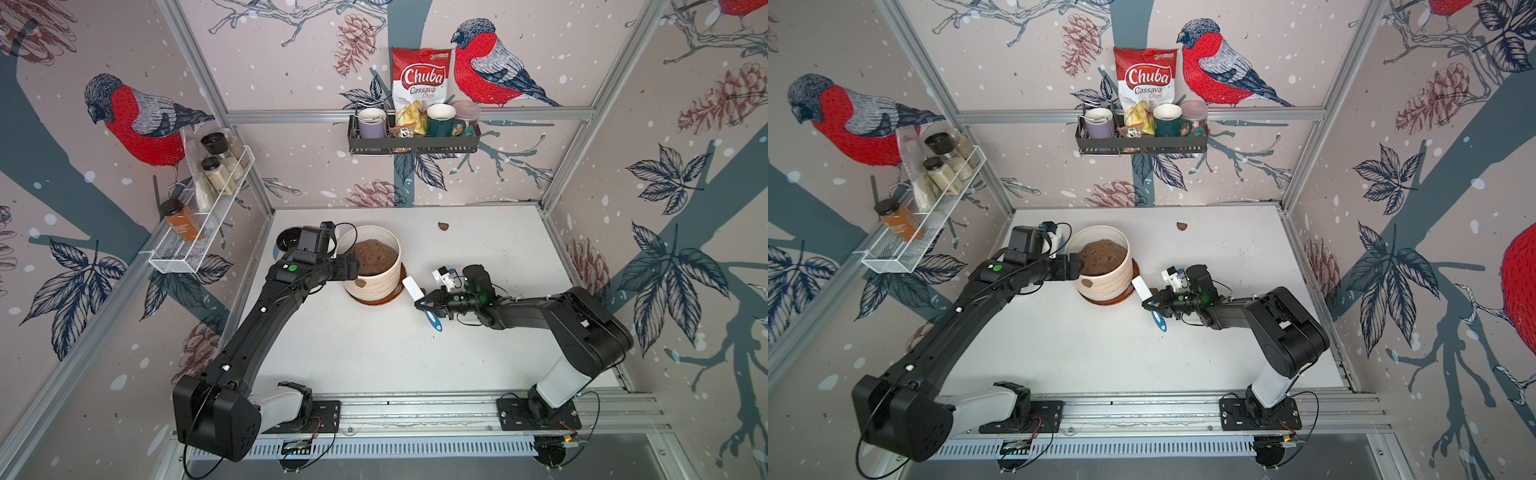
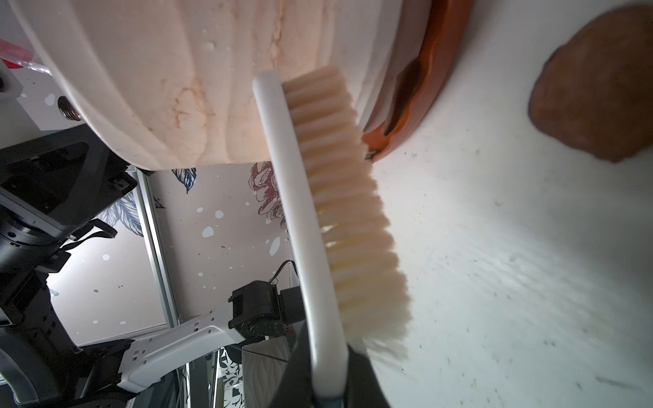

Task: Scrub the dried mud off the ceramic pot
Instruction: Brush off the soil from the pot, then rotate the pot on the tray.

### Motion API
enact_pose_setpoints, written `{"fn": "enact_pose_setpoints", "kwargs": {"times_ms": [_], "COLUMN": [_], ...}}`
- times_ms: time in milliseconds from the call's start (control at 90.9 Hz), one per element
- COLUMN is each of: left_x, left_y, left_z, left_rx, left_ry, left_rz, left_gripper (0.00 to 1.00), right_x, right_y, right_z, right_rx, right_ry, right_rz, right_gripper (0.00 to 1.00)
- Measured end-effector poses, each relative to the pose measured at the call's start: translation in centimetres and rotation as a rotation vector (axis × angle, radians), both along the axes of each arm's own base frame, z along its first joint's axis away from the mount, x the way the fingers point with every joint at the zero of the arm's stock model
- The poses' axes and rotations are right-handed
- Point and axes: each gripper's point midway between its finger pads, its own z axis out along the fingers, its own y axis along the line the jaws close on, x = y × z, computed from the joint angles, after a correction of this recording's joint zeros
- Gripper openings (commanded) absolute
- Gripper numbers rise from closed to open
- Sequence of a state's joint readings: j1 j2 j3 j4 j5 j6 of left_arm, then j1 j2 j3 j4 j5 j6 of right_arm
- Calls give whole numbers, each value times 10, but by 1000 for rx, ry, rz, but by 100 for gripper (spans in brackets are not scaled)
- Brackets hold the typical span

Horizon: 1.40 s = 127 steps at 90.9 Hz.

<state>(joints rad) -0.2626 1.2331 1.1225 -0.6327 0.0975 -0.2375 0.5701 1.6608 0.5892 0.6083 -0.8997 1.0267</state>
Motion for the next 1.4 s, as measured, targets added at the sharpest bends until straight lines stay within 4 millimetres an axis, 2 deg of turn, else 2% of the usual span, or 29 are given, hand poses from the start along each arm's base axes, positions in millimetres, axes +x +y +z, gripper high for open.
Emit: {"fn": "enact_pose_setpoints", "kwargs": {"times_ms": [132, 297, 418, 550, 660, 792, 880, 1023, 1144, 1222, 1310, 1398], "left_x": [0, -3, -11, -27, -25, -17, -13, -11, -11, -11, -11, -4], "left_y": [0, -10, -37, -73, -94, -103, -102, -106, -105, -104, -106, -119], "left_z": [-1, 0, 10, 30, 43, 27, 10, -14, -31, -38, -42, -37], "left_rx": [1, -31, -58, -12, 73, 176, 222, 255, 275, 283, 276, 259], "left_ry": [1, 8, -21, -79, -107, -33, 37, 139, 204, 233, 249, 192], "left_rz": [0, -51, -188, -386, -497, -568, -592, -625, -632, -633, -637, -678], "left_gripper": [91, 81, 78, 77, 73, 67, 57, 53, 42, 33, 10, 2], "right_x": [-10, -25, -26, -20, -13, -10, -10, -13, -15, -16, -16, -16], "right_y": [-7, -19, -32, -51, -64, -73, -76, -79, -80, -81, -81, -81], "right_z": [8, 34, 48, 59, 71, 85, 91, 90, 89, 89, 89, 88], "right_rx": [-6, -32, -102, -225, -318, -370, -383, -404, -406, -407, -410, -410], "right_ry": [7, -57, -122, -179, -236, -293, -322, -332, -336, -335, -336, -335], "right_rz": [-1, 18, -3, -64, -107, -130, -131, -122, -124, -123, -124, -123], "right_gripper": [0, 0, 0, 0, 0, 0, 0, 0, 0, 0, 0, 0]}}
